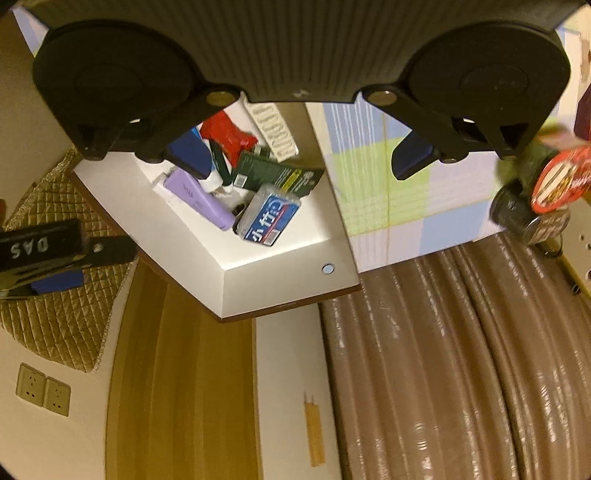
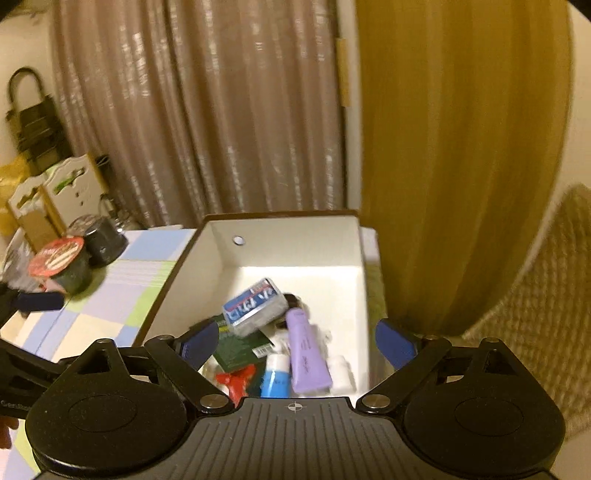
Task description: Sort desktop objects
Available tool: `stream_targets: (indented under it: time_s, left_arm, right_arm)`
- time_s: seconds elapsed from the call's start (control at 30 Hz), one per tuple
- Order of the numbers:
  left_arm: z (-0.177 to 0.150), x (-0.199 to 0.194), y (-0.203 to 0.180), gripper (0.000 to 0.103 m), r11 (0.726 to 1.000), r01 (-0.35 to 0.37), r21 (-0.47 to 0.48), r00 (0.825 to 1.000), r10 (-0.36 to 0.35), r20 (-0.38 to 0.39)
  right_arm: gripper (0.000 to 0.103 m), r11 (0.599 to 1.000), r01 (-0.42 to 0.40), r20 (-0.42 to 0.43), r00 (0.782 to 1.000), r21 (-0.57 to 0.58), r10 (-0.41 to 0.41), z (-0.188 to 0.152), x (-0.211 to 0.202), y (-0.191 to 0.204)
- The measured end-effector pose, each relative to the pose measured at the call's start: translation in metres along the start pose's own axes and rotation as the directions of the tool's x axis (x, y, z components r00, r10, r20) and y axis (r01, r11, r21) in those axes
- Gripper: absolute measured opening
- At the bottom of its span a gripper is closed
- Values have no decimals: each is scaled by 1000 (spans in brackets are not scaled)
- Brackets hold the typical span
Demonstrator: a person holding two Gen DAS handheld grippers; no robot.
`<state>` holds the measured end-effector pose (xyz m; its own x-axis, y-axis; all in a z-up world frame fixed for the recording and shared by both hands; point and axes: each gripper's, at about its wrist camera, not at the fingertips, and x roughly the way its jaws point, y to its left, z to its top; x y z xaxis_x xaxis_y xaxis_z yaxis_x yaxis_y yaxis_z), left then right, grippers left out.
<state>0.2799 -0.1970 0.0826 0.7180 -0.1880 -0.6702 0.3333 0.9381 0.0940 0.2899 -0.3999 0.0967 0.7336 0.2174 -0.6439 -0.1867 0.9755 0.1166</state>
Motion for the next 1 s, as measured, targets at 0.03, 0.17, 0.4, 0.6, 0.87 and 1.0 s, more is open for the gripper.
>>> stream_targets:
  time_s: [0.03, 0.17, 0.4, 0.6, 0.87, 1.0]
  left_arm:
    - [-3, -4, 0, 102, 1000, -5, -10, 1000, 5, -2]
    - [-15, -18, 1, 102, 998, 9, -58, 1000, -10, -20]
    - [-39, -47, 6, 102, 991, 59, -120, 997, -65, -45]
    - [-57, -73, 7, 102, 989, 77, -125, 996, -81, -32]
    - [-68, -80, -9, 102, 985, 85, -149, 994, -94, -54]
    - [-73, -79, -17, 102, 981, 88, -174, 993, -101, -69]
  right_arm:
    - [94, 1000, 6, -12, 1000, 12, -6, -3, -4, -1]
    - [94, 999, 37, -60, 998, 23, -35, -21, -17, 3]
    - [94, 993, 111, -141, 984, 35, -105, -60, -45, 20]
    - [94, 990, 136, -167, 977, 34, -129, -81, -70, 40]
    - [94, 993, 112, -200, 974, 38, -102, -92, -78, 47]
    - [94, 994, 105, -214, 972, 29, -96, -92, -77, 40]
